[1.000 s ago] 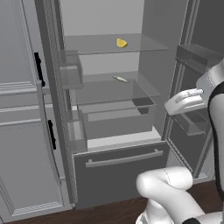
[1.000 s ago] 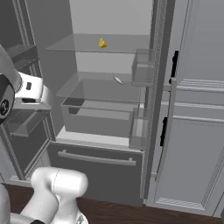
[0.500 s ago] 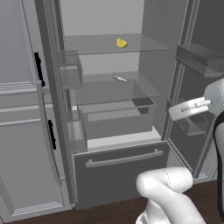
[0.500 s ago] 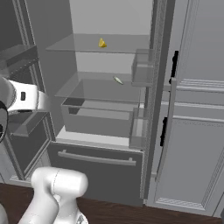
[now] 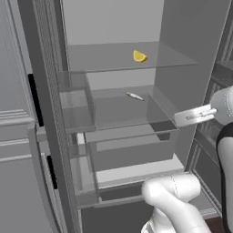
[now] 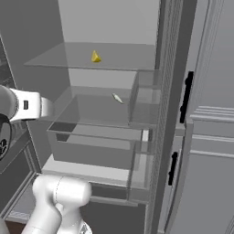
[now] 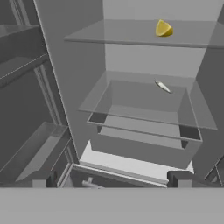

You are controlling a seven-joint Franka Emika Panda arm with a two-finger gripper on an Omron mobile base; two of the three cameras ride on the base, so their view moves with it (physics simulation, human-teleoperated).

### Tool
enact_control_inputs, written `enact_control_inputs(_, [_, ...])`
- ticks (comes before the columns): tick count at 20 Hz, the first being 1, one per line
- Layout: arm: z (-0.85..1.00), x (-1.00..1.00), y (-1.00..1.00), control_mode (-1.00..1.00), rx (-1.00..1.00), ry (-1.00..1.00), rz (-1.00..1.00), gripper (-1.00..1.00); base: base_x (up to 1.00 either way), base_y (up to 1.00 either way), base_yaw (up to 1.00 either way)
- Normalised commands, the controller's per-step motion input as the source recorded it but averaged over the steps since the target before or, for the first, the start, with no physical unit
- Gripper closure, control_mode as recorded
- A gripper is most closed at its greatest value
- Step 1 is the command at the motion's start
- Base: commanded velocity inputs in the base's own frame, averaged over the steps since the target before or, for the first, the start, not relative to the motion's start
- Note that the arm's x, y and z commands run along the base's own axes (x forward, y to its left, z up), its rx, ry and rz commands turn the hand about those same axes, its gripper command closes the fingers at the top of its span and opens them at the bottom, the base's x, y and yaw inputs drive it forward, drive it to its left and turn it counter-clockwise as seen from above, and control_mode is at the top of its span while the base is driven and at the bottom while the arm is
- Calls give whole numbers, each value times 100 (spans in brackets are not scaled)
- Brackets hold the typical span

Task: Grab a lemon wedge from the fridge and one ice cube from the ice bowl, and put them in the glass of lemonade.

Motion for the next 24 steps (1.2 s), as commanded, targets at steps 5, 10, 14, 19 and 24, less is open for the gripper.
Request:
enact_control_inputs(5, [0,0,0,100,0,0,0,-100,29,-20,0])
enact_control_inputs(10, [0,0,0,100,0,0,0,-100,45,-4,0])
enact_control_inputs(14, [0,0,0,100,0,0,0,-100,39,0,0])
enact_control_inputs(19, [0,0,0,-100,0,-1,0,-100,-3,13,5])
enact_control_inputs(24, [1,0,0,-100,1,-7,0,-100,0,0,0])
